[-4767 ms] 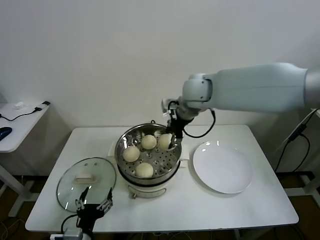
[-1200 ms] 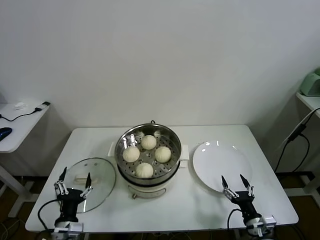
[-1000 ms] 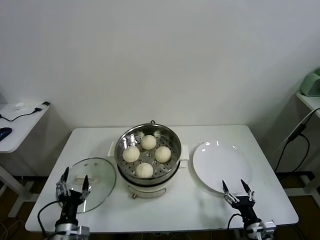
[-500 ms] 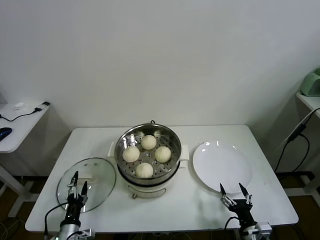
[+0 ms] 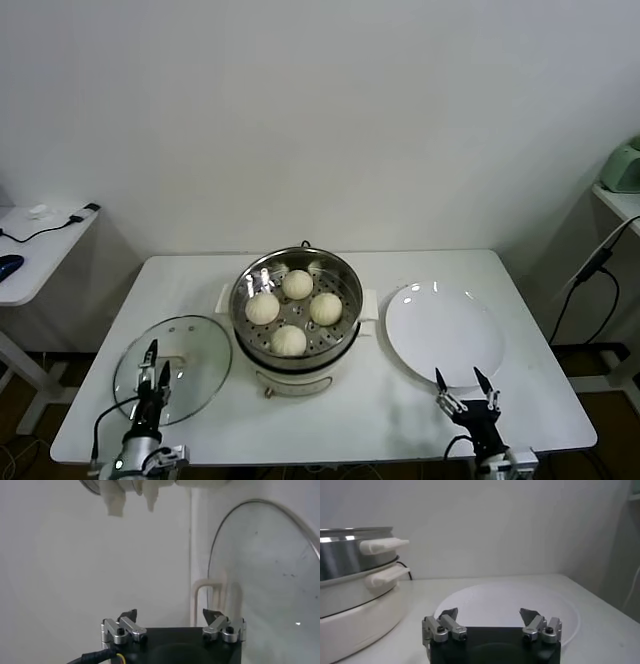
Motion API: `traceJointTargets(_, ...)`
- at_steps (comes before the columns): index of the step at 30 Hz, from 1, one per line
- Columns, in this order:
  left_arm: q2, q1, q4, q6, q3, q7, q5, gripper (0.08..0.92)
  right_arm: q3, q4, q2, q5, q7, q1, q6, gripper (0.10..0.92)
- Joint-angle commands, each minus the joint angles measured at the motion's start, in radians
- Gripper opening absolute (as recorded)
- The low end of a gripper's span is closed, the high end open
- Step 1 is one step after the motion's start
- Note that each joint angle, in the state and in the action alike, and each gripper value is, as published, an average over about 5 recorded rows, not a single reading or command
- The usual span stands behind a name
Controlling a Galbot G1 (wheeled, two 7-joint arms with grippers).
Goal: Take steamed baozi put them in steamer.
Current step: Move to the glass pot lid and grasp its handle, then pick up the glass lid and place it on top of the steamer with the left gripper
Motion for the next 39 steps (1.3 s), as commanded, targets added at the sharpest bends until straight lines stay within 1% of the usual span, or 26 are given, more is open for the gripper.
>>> traceJointTargets(1,0.004,-0.04,0.044,0.014,0.004,0.0,0.02,0.823,-0.006,0.005,0.011,-0.022,0.002,0.0,0.0,0.823)
traceJointTargets(9,0.009,-0.068,0.073,0.013,0.009,0.005,0.008,0.822,-0.007,-0.002,0.014,-0.024,0.0,-0.001,0.0,0.823)
traceJointTargets(12,0.015,-0.07,0.082,0.01,0.009,0.005,0.005,0.791,-0.008,-0.004,0.015,-0.025,-0.001,-0.001,0.0,0.823)
traceJointTargets(15,0.017,-0.074,0.097,0.002,0.011,0.001,0.005,0.715,-0.009,-0.004,0.017,-0.025,-0.001,-0.002,0.001,0.823)
traceJointTargets(31,0.01,-0.126,0.199,-0.065,0.015,-0.043,0.024,0.247,-0.017,0.01,0.023,-0.012,-0.011,-0.009,-0.004,0.823)
traceJointTargets(34,0.01,-0.134,0.203,-0.084,0.01,-0.055,0.029,0.17,-0.016,0.016,0.018,-0.013,-0.016,-0.011,-0.005,0.823)
traceJointTargets(37,0.013,-0.127,0.169,-0.091,-0.001,-0.055,0.019,0.135,-0.012,0.022,0.017,-0.015,-0.023,-0.013,-0.005,0.823)
traceJointTargets(39,0.018,-0.114,0.12,-0.088,-0.011,-0.041,-0.002,0.134,-0.011,0.027,0.016,-0.018,-0.028,-0.015,-0.007,0.823)
